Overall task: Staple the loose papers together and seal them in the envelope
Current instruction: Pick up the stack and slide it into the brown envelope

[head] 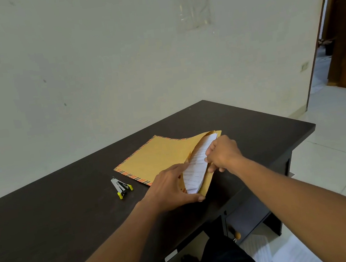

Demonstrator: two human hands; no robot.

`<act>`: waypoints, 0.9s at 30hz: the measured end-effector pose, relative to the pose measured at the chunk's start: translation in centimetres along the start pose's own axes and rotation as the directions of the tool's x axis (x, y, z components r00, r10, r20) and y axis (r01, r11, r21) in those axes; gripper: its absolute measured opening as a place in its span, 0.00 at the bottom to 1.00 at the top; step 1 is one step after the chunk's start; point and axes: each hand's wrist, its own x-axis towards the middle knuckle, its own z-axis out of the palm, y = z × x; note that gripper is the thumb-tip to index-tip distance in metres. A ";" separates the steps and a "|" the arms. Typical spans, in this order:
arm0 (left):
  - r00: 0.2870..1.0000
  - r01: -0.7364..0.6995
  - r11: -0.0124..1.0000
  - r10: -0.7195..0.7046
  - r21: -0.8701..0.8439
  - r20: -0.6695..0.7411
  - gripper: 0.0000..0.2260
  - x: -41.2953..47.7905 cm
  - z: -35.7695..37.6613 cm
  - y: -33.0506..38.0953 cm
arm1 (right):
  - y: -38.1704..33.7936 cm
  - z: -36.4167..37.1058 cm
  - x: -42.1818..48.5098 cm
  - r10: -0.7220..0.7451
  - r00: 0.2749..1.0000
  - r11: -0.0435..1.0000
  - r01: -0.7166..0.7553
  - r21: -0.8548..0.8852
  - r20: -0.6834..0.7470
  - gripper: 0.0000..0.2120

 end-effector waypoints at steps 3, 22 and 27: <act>0.999 -0.024 0.999 0.022 -0.043 -0.037 0.50 -0.4 -0.1 0.3 | 0.0 1.2 0.3 -0.023 0.999 0.994 0.020 -0.105 -0.034 0.05; 1.000 0.004 0.999 -0.003 -0.047 0.029 0.50 -1.6 0.0 0.1 | -0.5 3.0 1.0 0.010 0.981 0.994 -0.030 0.102 0.195 0.07; 0.998 -0.010 1.000 0.011 -0.022 0.055 0.49 -2.0 0.2 0.2 | -0.5 3.3 0.9 0.030 0.927 0.905 -0.184 0.383 0.374 0.13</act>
